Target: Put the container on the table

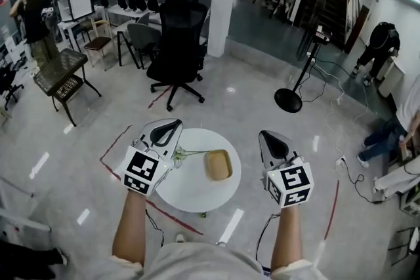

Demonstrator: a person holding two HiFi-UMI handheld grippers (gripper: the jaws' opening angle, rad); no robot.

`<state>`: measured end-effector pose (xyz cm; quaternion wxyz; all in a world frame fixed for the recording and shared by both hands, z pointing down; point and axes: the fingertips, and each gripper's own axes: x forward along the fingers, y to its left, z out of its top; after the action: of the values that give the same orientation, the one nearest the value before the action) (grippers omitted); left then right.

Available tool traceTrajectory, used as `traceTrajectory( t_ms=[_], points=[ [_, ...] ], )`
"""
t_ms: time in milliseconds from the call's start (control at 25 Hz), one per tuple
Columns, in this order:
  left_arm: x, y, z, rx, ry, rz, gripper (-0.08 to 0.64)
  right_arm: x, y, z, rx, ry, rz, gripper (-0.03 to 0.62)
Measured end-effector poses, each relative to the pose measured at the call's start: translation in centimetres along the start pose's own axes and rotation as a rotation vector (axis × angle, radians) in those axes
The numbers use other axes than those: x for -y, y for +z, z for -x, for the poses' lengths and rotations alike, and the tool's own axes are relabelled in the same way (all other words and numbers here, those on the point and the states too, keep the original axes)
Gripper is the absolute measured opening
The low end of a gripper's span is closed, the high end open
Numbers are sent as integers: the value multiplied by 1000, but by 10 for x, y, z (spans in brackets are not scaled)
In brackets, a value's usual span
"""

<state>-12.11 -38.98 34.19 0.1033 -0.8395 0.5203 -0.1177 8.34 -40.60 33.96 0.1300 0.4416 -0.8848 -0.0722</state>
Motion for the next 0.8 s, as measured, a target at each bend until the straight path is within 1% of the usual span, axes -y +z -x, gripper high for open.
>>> traceTrajectory(
  t_ms=[160,520,800],
  points=[
    [4,0,4,4,3,-15,20,-7,-1,3,-5,7,14,12],
    [9,1,12,0,1,-11,20,-11,-1,7,-19,11,19,12],
    [1,3,14,-6,2,-21,20,-15,6,2,-18,12,22,12]
  ],
)
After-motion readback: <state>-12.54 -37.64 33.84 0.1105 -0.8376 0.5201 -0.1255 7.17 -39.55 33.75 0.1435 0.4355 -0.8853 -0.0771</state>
